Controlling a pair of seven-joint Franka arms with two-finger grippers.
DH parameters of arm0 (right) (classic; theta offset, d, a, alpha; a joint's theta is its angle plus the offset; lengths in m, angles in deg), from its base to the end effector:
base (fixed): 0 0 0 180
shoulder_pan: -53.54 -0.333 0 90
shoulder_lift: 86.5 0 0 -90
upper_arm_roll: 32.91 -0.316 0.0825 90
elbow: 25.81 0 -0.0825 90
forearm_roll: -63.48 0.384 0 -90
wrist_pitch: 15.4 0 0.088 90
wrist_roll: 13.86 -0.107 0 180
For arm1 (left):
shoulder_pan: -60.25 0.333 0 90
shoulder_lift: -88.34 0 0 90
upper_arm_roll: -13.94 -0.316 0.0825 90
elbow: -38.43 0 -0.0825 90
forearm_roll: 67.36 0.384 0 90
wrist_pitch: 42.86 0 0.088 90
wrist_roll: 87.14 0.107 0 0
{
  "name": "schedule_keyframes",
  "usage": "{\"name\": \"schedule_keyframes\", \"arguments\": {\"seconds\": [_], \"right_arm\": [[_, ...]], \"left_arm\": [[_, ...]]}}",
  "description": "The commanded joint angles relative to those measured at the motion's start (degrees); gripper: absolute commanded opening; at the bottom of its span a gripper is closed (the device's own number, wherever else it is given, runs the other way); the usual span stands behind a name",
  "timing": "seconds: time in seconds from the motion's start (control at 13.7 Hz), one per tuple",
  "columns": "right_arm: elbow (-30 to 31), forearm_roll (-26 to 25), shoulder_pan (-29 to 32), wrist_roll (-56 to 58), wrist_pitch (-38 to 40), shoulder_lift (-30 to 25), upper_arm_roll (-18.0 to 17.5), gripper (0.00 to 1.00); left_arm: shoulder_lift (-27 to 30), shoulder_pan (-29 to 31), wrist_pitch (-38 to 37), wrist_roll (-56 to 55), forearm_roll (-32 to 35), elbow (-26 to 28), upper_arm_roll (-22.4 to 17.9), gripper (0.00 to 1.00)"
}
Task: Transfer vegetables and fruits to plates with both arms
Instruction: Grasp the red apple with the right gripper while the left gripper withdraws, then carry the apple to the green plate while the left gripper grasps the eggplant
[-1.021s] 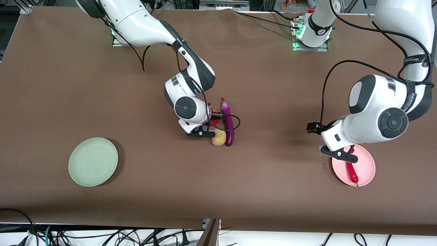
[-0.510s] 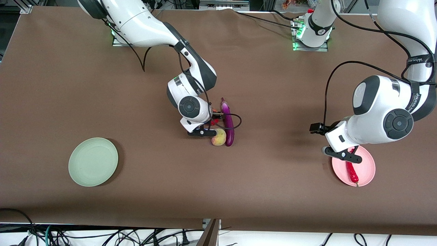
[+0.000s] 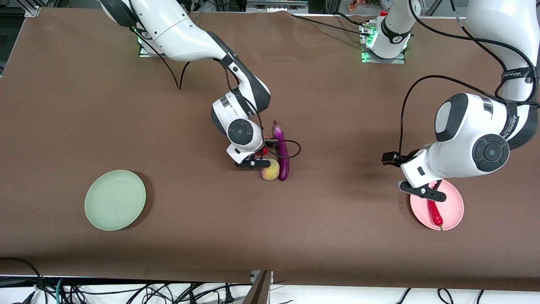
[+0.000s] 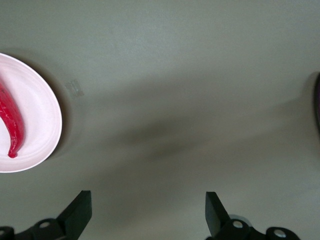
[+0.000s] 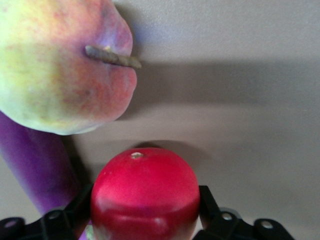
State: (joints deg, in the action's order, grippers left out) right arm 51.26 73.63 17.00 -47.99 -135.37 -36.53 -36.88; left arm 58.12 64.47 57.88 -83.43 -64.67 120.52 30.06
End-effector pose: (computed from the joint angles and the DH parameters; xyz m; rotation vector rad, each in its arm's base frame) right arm 0.5533 0.4703 0.1927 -3.0364 0.0127 0.3350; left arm 0.6729 -0.1048 0.3834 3.0174 -0.3973 -0.2872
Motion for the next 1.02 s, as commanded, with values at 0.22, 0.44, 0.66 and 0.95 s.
{"name": "schedule_keyframes", "arguments": {"seconds": [0.22,0.44,0.66,0.95], "right_arm": [[-0.3,-1.2,0.5,0.8,0.1,-0.7,0.3,0.16],[-0.3,-1.2,5.9,4.8,6.3,-5.0,0.4,0.14],[-0.3,-1.3,11.7,13.1,12.9,-8.1,2.5,0.14],[-0.2,-1.3,17.5,32.5,18.0,-9.1,11.3,0.14]], "left_arm": [[1.3,-0.1,-0.5,-0.2,0.3,0.4,2.7,1.00],[2.3,0.3,-3.1,0.5,0.2,0.3,4.0,1.00],[2.0,-0.2,-2.9,-1.6,-1.0,1.9,8.0,1.00],[2.2,-1.4,5.8,-21.1,-3.0,11.2,16.7,1.00]]}}
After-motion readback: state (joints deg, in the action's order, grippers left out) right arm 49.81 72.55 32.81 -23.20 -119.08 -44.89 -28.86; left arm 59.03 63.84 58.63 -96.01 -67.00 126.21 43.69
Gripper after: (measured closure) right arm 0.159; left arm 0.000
